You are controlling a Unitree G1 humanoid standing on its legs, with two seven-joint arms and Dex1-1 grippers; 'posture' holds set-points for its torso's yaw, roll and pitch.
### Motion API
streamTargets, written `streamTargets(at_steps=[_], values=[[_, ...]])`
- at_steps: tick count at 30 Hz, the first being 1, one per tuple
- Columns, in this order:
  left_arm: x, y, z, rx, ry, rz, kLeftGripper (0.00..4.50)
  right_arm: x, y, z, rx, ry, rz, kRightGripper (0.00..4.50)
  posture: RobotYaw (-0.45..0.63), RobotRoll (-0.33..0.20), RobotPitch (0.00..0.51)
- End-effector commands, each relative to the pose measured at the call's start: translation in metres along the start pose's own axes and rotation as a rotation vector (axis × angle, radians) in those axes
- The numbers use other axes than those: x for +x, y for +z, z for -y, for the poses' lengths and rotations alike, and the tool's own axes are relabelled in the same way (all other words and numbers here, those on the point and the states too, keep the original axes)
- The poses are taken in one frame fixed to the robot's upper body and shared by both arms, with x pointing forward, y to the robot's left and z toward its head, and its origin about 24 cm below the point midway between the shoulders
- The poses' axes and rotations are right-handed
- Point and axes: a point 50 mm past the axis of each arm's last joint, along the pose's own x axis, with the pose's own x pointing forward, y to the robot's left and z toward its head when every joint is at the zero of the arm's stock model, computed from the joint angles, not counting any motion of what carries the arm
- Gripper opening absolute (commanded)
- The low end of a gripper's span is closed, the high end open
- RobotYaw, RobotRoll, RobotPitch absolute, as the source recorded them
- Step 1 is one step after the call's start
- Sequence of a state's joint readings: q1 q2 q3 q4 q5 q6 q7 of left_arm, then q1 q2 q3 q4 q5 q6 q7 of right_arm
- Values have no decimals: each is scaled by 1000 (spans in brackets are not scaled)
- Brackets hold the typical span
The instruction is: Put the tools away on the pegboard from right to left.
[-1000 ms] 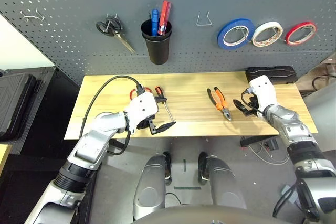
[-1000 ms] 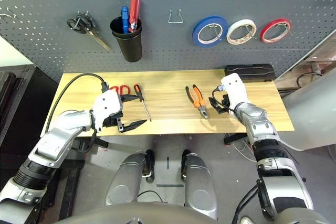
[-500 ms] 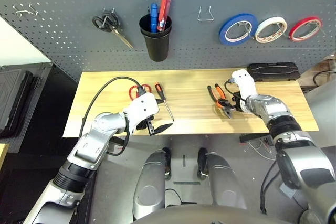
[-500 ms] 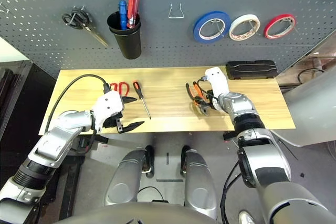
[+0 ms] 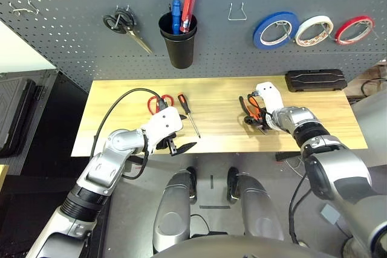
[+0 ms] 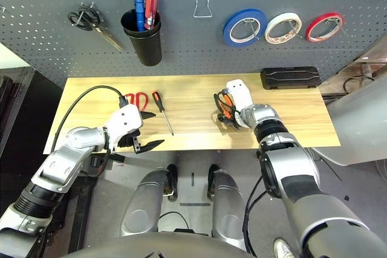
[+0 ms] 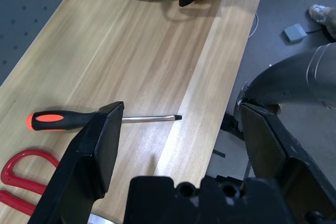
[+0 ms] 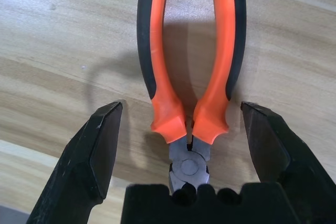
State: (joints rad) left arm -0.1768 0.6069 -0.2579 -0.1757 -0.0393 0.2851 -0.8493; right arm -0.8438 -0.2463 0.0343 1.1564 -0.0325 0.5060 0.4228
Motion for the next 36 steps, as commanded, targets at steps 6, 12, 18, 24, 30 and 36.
streamTargets(at_steps=[6,12,18,24,30,36], values=[[2,-4,5,-7,-8,-23,4500,6,-15,-2,-25,-22,-48,2109,175,0,275],[3,-3,4,-5,-7,-16,4500,6,-14,1,-108,-25,14,2094,175,0,267],[2,1,1,-10,8,20,4500,-2,-10,9,-321,-23,148,2094,173,0,255],[-4,12,-2,-26,45,123,4500,-28,-7,16,-437,-10,405,2094,173,0,243],[-17,41,-3,-37,98,368,4500,-66,-7,17,-424,-32,696,2094,177,0,228],[-25,58,-7,-54,139,497,4500,-90,2,13,-414,-47,873,2094,179,0,210]])
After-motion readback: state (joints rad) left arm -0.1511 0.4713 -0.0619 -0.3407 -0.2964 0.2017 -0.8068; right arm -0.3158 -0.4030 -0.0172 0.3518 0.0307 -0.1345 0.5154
